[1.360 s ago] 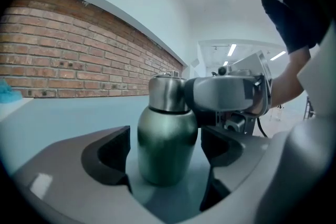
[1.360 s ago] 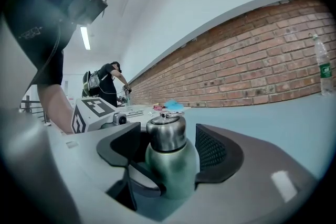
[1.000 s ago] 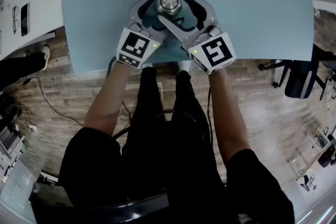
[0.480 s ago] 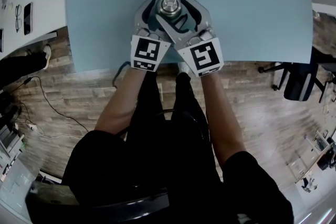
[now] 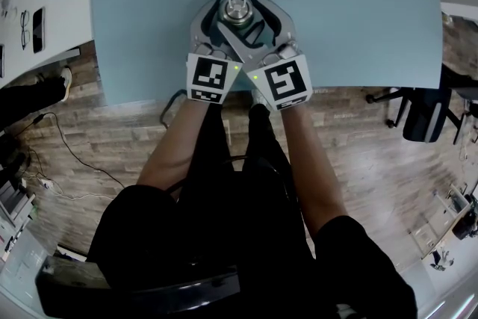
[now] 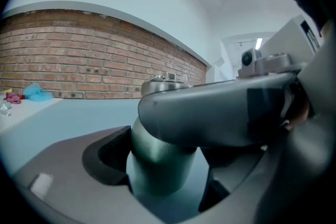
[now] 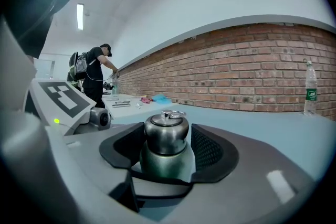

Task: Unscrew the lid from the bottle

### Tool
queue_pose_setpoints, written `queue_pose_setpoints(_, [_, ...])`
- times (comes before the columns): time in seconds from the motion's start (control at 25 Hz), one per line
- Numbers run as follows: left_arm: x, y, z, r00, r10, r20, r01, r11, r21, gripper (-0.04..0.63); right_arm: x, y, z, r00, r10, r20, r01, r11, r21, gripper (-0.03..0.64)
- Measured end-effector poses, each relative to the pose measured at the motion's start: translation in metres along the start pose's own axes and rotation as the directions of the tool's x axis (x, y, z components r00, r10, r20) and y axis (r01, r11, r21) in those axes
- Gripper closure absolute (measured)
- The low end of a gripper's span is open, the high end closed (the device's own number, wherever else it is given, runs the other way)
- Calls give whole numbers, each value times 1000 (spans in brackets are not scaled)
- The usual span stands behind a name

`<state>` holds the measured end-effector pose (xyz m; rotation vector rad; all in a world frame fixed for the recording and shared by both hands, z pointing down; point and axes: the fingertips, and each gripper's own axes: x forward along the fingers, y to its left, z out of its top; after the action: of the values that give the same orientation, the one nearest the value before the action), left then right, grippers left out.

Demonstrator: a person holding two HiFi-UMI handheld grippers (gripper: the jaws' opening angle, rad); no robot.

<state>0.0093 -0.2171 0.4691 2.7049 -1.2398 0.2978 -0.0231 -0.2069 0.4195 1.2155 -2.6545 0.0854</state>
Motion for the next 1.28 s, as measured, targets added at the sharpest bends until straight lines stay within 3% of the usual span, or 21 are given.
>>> queue_pose_setpoints(0.52, [1,1,0,1000,-30,-1,30,999,20,229,0,0,0,998,60,10,-60,998,-6,362])
queue_pose_setpoints(0.88, [-1,-4,2,992,-128,-11,129,990,53,229,-3,3,2,983,181,18,-180,983,-42,362])
queue_pose_setpoints(1.28, [-6,-8,-2,959,-281,-43,284,954,97,229,-5,10,-1,938,346,-7,-345,935,-85,364])
